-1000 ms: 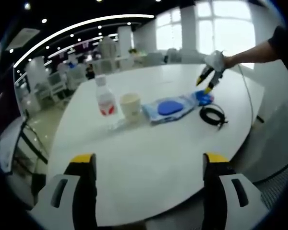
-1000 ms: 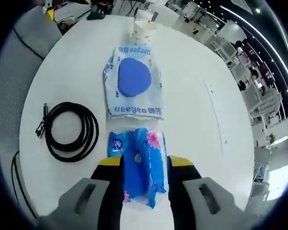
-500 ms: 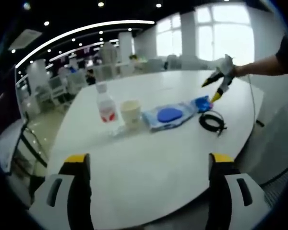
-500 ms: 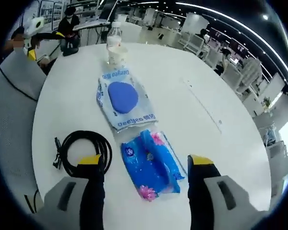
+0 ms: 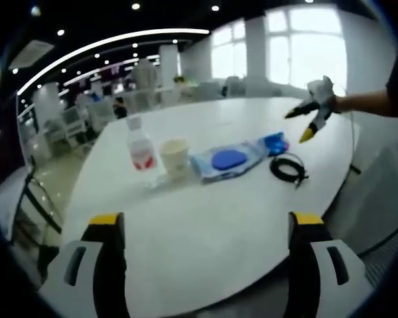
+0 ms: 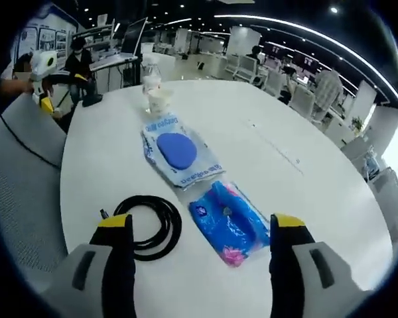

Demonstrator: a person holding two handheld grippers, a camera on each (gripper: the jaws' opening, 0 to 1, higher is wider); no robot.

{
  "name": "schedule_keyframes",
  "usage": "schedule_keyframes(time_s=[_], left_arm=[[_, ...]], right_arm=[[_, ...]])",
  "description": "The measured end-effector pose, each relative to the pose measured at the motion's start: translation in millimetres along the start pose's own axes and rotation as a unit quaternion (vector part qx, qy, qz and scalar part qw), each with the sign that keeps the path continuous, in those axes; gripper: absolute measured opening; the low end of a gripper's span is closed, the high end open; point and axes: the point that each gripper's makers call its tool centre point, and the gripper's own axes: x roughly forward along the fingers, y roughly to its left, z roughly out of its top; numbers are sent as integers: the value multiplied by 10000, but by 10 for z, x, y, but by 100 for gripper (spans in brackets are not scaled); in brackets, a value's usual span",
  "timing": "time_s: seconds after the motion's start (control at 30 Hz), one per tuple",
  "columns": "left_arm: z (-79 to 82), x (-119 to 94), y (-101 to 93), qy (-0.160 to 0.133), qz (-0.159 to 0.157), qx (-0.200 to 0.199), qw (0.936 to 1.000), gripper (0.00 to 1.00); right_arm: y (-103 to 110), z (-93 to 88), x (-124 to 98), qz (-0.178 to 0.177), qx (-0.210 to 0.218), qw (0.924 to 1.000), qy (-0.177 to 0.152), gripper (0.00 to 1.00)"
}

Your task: Arrange the tabletop items into an orderly group along one side of the table until the central work area is clear of visible clutter.

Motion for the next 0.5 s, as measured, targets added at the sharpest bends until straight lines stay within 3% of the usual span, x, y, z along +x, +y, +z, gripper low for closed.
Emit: schedule_keyframes(time_s=[0.5], left_arm=[[-18,13,-52,48,-140,71,9999,100]], right_arm=[[529,-151,72,396,-147,9991,-46,79]])
